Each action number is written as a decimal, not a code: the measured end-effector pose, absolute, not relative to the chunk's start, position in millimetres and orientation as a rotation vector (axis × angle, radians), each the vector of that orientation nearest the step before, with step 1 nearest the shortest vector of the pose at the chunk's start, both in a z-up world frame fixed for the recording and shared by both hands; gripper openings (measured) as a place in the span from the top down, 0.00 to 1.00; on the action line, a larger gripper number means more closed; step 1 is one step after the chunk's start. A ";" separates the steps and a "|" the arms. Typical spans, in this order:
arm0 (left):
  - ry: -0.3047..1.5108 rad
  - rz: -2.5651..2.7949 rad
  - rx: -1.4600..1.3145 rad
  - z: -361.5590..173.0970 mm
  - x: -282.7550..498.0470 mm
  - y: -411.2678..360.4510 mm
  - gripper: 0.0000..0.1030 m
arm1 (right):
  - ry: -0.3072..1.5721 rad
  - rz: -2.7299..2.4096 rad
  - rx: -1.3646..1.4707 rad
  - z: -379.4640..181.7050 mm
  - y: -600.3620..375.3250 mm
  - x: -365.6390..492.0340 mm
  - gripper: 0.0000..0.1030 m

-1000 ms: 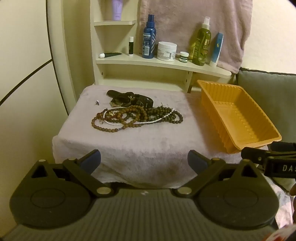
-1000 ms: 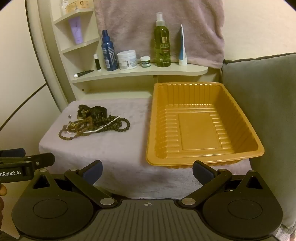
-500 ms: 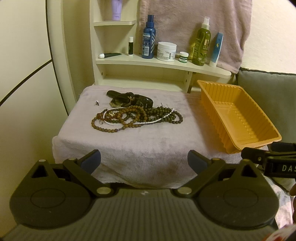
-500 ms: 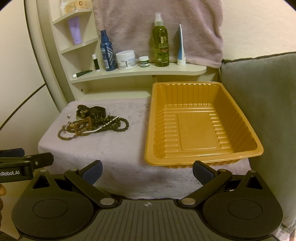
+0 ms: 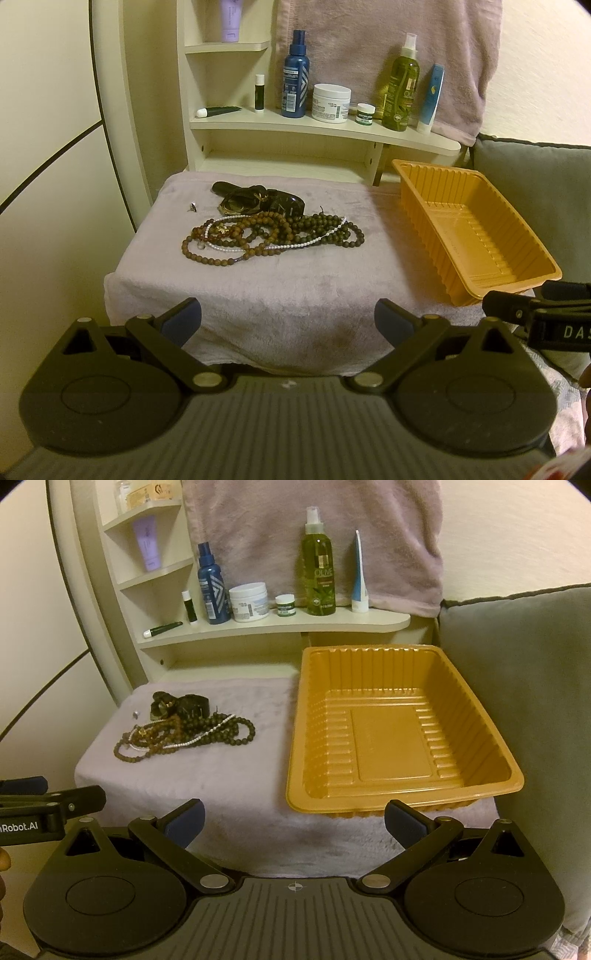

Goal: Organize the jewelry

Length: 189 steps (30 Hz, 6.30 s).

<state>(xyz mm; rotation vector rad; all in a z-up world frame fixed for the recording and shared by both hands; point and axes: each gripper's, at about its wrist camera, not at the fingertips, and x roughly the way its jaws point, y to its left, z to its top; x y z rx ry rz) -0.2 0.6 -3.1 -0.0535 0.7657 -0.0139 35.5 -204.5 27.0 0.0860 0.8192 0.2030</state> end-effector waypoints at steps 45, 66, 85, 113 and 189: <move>0.766 -0.013 -0.051 -2.3 -0.2 -0.3 0.04 | 0.819 0.199 0.092 28.2 -207.7 36.9 0.00; 0.763 -0.003 -0.080 -2.9 4.1 11.1 0.05 | 0.789 0.233 0.061 27.1 -199.7 43.5 0.00; 0.739 0.060 -0.095 -12.1 49.3 68.4 0.06 | 0.735 0.315 -0.032 21.7 -171.2 86.6 0.01; 0.716 -0.070 -0.083 -26.4 96.7 28.5 0.11 | 0.805 -0.072 0.103 -31.4 -362.2 106.4 0.66; 0.647 -0.268 -0.036 14.5 168.2 65.5 0.94 | 0.693 -0.064 -0.045 -0.8 -292.6 107.7 0.95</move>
